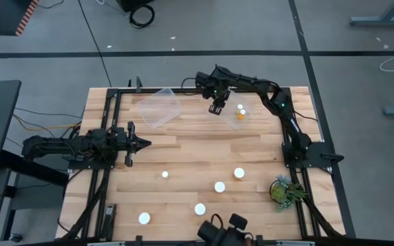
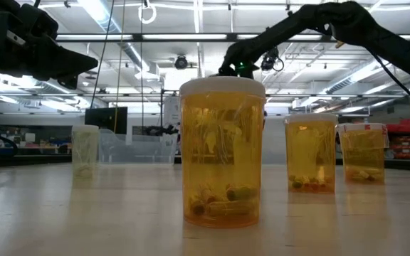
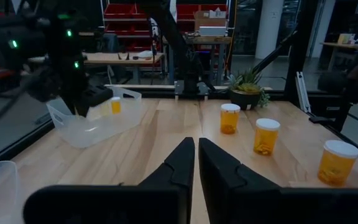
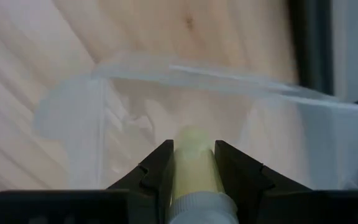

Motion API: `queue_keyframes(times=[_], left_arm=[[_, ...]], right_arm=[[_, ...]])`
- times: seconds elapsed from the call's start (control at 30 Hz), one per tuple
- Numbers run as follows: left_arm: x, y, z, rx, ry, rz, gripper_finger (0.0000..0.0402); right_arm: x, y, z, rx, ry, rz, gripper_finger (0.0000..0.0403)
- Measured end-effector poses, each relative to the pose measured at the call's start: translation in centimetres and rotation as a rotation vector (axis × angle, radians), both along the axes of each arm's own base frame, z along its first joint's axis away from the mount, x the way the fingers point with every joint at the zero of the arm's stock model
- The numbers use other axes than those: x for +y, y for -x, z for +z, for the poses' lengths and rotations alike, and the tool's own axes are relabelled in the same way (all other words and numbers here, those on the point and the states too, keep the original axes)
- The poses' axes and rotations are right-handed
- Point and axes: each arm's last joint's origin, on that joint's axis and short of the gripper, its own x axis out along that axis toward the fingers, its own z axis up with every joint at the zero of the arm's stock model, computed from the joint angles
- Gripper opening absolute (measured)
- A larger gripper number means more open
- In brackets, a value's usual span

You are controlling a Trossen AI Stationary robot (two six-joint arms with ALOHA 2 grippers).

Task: Pick and place medicine bottles into bin by pill shape (circle, oval)
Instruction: Put the small yellow pill bottle into the right transparent bin, then put the large orange pill bottle into the left transparent bin

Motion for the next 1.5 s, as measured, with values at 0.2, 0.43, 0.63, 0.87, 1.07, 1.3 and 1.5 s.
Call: queue_keyframes(times=[0.2, 0.43, 0.63, 0.87, 1.07, 1.3, 1.5], left_arm=[[0.0, 0.0, 0.0, 0.0, 0.0, 0.0, 0.0034], [0.0, 0.0, 0.0, 0.0, 0.0, 0.0, 0.0026], [0.0, 0.0, 0.0, 0.0, 0.0, 0.0, 0.0033], [0.0, 0.0, 0.0, 0.0, 0.0, 0.0, 0.0032], [0.0, 0.0, 0.0, 0.0, 0.0, 0.0, 0.0026], [0.0, 0.0, 0.0, 0.0, 0.0, 0.0, 0.0036], [0.0, 0.0, 0.0, 0.0, 0.0, 0.0, 0.003]], right_arm=[[-0.2, 0.7, -1.8, 0.008, -0.053, -0.017, 0.012], [-1.1, 0.9, -2.0, -0.026, -0.03, -0.046, 0.012], [-1.5, 1.2, -2.0, -0.026, -0.019, -0.09, 0.014], [-1.4, 1.5, -1.8, 0.021, -0.003, -0.096, 0.0186], [-1.4, 1.3, -0.7, 0.024, 0.018, -0.092, 0.02], [-1.0, 0.7, 0.7, 0.013, 0.026, -0.079, 0.02], [-0.2, -0.1, 3.0, 0.003, 0.066, -0.049, 0.0201]])
